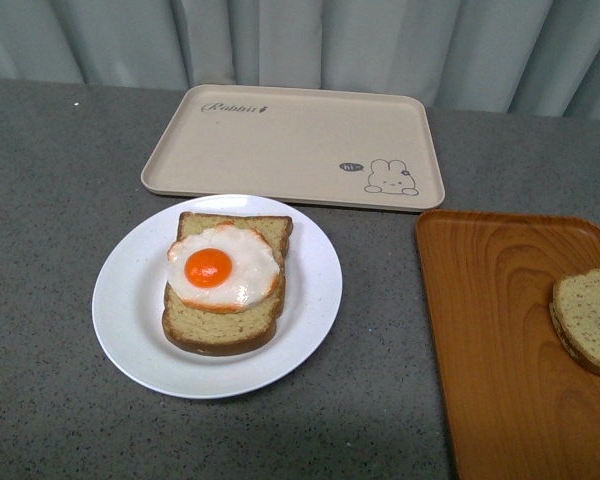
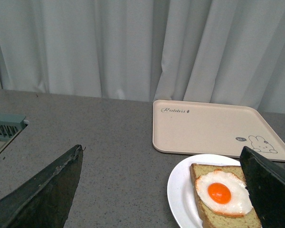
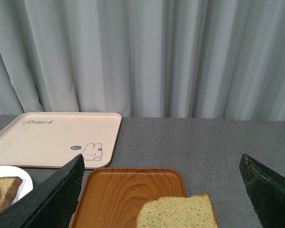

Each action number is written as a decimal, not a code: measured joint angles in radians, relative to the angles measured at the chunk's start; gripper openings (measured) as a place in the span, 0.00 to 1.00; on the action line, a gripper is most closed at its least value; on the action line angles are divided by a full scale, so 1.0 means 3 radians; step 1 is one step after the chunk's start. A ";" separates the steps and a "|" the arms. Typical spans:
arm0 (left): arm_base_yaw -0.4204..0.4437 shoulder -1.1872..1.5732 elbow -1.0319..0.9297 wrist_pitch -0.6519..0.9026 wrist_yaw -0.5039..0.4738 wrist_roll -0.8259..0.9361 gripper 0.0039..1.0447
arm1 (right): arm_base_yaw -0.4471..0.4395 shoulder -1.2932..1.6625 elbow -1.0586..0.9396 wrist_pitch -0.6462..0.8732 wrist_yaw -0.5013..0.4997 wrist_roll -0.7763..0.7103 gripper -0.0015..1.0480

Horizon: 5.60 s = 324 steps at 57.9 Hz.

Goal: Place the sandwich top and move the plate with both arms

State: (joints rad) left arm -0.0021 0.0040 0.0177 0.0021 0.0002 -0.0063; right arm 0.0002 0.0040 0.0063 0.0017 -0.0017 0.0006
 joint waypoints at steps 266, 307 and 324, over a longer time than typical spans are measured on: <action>0.0000 0.0000 0.0000 0.0000 0.0000 0.0000 0.94 | -0.0089 0.5366 0.2166 0.1395 -0.2014 0.2131 0.03; 0.0000 0.0000 0.0000 0.0000 -0.0001 0.0000 0.94 | 0.1540 0.6902 0.3151 0.1633 -0.1657 0.2486 0.03; 0.0000 0.0000 0.0000 0.0000 -0.0001 0.0000 0.94 | 0.1479 0.7101 0.3250 0.1492 -0.1513 0.2413 0.03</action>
State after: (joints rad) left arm -0.0021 0.0040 0.0177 0.0021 -0.0002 -0.0063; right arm 0.4438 2.1342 0.9813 0.4492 -0.4557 0.7246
